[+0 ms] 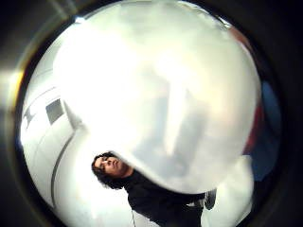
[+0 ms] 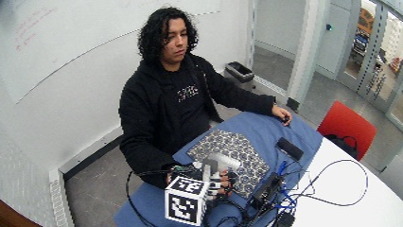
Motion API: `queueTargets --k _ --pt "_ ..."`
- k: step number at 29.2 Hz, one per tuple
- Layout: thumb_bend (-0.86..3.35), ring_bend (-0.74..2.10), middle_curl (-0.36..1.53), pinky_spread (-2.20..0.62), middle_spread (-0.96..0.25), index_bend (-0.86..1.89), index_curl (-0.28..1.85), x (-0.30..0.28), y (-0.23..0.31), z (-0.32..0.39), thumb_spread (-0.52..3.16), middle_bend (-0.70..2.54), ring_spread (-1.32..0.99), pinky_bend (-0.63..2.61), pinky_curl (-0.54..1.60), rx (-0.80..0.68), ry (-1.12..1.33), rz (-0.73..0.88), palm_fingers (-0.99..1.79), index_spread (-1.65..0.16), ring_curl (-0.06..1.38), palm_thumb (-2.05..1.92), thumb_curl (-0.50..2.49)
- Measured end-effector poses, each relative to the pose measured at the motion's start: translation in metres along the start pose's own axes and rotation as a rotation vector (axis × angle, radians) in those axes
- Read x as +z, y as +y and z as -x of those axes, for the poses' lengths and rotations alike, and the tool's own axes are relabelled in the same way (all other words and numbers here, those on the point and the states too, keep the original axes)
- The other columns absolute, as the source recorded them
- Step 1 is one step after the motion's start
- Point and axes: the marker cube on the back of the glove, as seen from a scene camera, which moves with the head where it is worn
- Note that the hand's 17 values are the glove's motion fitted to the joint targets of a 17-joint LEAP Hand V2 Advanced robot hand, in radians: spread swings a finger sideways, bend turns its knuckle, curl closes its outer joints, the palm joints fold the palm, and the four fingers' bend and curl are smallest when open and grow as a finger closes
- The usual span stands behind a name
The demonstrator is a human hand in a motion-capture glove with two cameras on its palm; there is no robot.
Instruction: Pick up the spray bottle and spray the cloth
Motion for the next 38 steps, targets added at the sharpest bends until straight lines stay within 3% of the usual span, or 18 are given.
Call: queueTargets --k 9,16,27,30,38 --pt "0.13 0.41 0.43 0.08 -0.08 0.19 0.35 0.036 -0.019 0.012 1.01 0.42 -0.12 0.12 0.26 0.003 -0.394 -0.184 1.11 -0.26 0.34 0.92 0.38" --pt "0.08 0.60 0.50 -0.14 -0.13 0.21 0.41 0.041 -0.029 0.010 0.78 0.52 -0.18 0.29 0.33 0.002 -0.365 -0.307 1.39 -0.26 0.44 0.97 0.46" --pt "0.04 0.70 0.56 -0.24 -0.17 0.30 0.49 0.037 -0.025 -0.005 0.75 0.64 -0.20 0.38 0.40 -0.014 -0.375 -0.331 1.39 -0.25 0.50 1.00 0.55" --pt "0.03 0.72 0.58 -0.24 -0.17 0.33 0.51 0.034 -0.018 0.002 0.76 0.65 -0.20 0.39 0.41 -0.022 -0.389 -0.273 1.37 -0.25 0.51 1.01 0.57" --pt "0.01 0.72 0.60 -0.24 -0.17 0.35 0.54 0.033 0.018 0.059 0.77 0.69 -0.21 0.43 0.43 0.109 -0.303 0.179 1.34 -0.25 0.52 1.02 0.62"
